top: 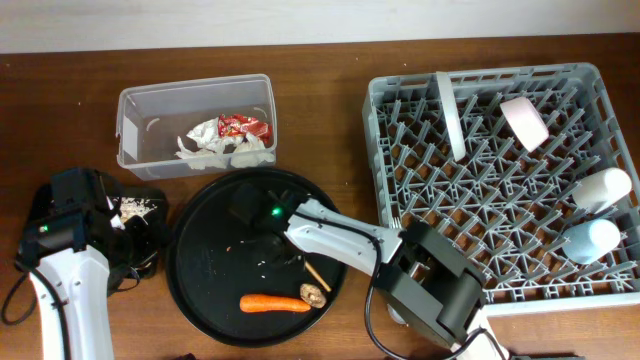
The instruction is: Sort waste into correct bins and load items into the dishwasher rack
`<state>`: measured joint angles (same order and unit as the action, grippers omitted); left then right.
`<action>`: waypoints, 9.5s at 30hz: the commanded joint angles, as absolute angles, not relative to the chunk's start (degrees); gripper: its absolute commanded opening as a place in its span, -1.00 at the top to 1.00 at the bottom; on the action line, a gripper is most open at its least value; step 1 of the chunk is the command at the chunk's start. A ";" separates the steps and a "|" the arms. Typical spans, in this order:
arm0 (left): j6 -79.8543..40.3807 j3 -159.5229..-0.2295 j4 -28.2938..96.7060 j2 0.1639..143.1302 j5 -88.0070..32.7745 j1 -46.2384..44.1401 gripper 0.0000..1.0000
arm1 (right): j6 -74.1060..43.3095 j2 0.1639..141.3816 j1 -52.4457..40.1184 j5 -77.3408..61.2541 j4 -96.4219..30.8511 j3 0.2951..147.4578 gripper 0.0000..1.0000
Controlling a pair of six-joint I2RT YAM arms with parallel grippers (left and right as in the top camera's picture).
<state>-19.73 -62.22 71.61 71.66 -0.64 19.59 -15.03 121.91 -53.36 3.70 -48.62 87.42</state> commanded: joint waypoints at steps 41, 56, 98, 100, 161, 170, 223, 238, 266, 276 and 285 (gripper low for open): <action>-72.38 -43.59 58.54 71.00 -22.55 -21.87 -0.98 | -17.43 75.26 -22.09 3.05 -63.61 71.48 -0.28; -88.07 -36.36 46.19 81.56 -5.67 -33.87 -0.97 | -17.43 75.26 -22.09 3.22 -63.70 71.48 -0.28; -45.28 -55.92 32.49 94.48 15.92 36.67 0.65 | -17.45 75.26 -22.09 3.60 -65.14 71.48 -0.25; -45.28 -55.92 31.29 98.04 15.92 36.67 0.65 | -17.45 75.26 -22.09 3.62 -65.17 71.48 -0.24; -25.69 -41.52 49.93 88.16 -7.51 -43.24 0.39 | -17.45 75.26 -22.09 3.62 -66.43 71.48 -0.22; -25.61 -57.78 59.02 88.16 -0.86 -29.34 0.78 | -17.45 75.26 -22.09 3.62 -66.48 71.48 -0.22; -13.21 -61.34 71.46 93.76 0.16 2.87 -0.98 | -7.51 75.26 1.21 -10.13 -71.20 71.48 -0.97; -10.74 -61.23 70.59 45.08 0.86 2.87 -0.98 | -6.17 61.67 1.19 -9.50 -63.99 69.65 -0.97; -11.05 -54.52 64.12 29.71 -0.23 2.87 -0.99 | -6.17 24.12 1.15 -0.36 -62.04 50.74 -0.96; -11.03 -54.52 64.12 29.71 -0.21 2.87 -0.99 | -6.20 0.19 -1.21 -0.58 -8.21 9.06 -0.97; -11.03 -54.52 64.12 29.71 -0.23 2.87 -0.99 | 0.45 0.19 -1.23 -0.38 -4.60 0.32 -0.97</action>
<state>-11.70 -54.76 64.12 29.74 0.21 2.96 -1.98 0.60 -0.84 -0.95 -2.09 0.60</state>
